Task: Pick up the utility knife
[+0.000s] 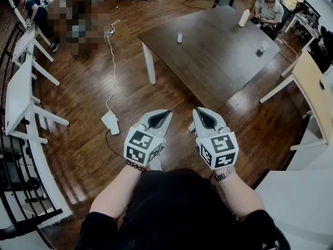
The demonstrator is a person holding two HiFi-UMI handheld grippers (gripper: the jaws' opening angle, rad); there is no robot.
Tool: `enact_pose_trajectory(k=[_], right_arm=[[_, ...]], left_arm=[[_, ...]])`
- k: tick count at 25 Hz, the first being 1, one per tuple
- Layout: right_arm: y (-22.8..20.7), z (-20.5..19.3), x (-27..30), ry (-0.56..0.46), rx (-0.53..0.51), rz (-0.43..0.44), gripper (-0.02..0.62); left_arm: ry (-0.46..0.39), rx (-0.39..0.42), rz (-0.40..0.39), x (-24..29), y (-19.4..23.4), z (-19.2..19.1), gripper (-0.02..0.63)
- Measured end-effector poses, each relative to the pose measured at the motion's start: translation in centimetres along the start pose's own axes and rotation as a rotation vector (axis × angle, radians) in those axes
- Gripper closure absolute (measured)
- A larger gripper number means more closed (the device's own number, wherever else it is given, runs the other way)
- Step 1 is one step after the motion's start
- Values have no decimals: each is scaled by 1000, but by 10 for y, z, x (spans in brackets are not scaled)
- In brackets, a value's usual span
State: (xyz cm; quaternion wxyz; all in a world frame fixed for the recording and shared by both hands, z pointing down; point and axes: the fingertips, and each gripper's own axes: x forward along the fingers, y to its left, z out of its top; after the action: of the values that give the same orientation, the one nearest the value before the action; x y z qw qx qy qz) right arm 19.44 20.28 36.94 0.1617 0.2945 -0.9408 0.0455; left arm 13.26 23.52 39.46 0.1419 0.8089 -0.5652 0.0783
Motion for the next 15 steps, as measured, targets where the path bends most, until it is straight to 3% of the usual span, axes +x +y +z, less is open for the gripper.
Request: enact_pose_trajectory(k=[6,15], right_arm=[[18,26,60,2,-1,-34,603],[24,45,111,0,10,-73,603]], left_arm=[[4,14,-27,-5,68,14,589],[29,48,-68,1,119,25,589]])
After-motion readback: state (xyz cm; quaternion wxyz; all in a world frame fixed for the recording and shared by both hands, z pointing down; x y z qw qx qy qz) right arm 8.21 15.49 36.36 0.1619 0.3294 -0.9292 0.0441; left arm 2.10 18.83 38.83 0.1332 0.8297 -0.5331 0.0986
